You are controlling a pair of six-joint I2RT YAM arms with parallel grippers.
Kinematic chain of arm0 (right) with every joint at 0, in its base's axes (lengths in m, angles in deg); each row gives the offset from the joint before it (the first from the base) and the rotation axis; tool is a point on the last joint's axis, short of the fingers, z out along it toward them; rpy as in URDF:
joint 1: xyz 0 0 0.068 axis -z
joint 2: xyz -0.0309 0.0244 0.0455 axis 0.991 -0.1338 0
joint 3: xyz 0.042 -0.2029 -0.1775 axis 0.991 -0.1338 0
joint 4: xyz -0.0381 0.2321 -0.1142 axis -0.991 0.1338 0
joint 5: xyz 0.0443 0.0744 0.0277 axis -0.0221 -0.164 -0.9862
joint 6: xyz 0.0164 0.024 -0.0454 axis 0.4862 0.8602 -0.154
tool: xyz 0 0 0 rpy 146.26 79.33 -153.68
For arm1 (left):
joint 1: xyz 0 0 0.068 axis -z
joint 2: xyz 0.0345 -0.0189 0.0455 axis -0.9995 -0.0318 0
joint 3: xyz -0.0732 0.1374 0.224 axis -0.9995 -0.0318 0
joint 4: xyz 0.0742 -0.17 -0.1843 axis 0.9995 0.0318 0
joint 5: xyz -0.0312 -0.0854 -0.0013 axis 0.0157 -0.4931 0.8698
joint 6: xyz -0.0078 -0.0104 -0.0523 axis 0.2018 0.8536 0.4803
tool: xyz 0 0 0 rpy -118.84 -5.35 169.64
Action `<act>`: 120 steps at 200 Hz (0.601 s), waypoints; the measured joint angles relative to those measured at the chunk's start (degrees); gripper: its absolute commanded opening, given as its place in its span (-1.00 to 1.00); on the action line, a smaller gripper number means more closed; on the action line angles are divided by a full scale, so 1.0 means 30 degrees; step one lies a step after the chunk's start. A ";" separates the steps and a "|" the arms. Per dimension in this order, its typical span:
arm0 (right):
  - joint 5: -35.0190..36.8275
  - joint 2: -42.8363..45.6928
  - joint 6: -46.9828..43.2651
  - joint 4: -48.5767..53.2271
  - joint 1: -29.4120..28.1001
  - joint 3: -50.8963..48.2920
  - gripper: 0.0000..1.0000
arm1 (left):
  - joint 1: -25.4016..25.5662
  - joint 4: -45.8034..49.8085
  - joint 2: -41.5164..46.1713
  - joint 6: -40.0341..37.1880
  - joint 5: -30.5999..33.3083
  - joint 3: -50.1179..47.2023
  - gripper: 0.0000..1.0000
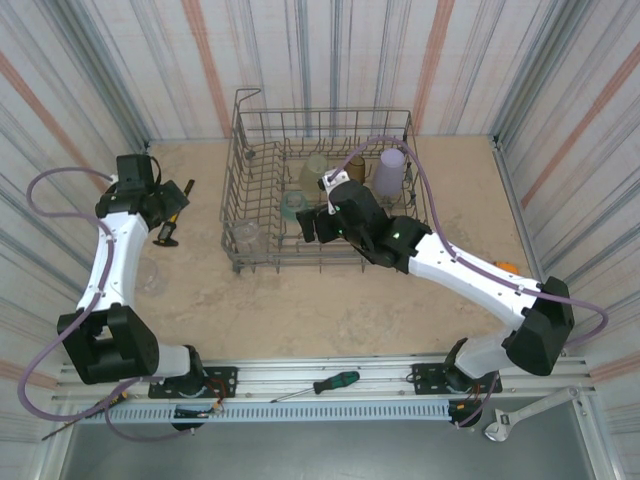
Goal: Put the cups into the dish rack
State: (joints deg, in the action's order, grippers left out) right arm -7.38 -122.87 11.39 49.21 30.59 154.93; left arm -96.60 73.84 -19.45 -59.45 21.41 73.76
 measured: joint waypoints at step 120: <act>-0.0175 0.0393 0.0707 0.0721 0.0452 -0.0430 0.98 | -0.1180 0.2718 -0.0823 0.1843 0.0503 -0.1020 0.97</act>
State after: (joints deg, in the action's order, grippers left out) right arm -7.91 -121.69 13.51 51.37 31.94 153.64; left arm -100.14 82.00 -21.92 -53.92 22.92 70.70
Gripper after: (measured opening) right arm 0.987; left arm 0.986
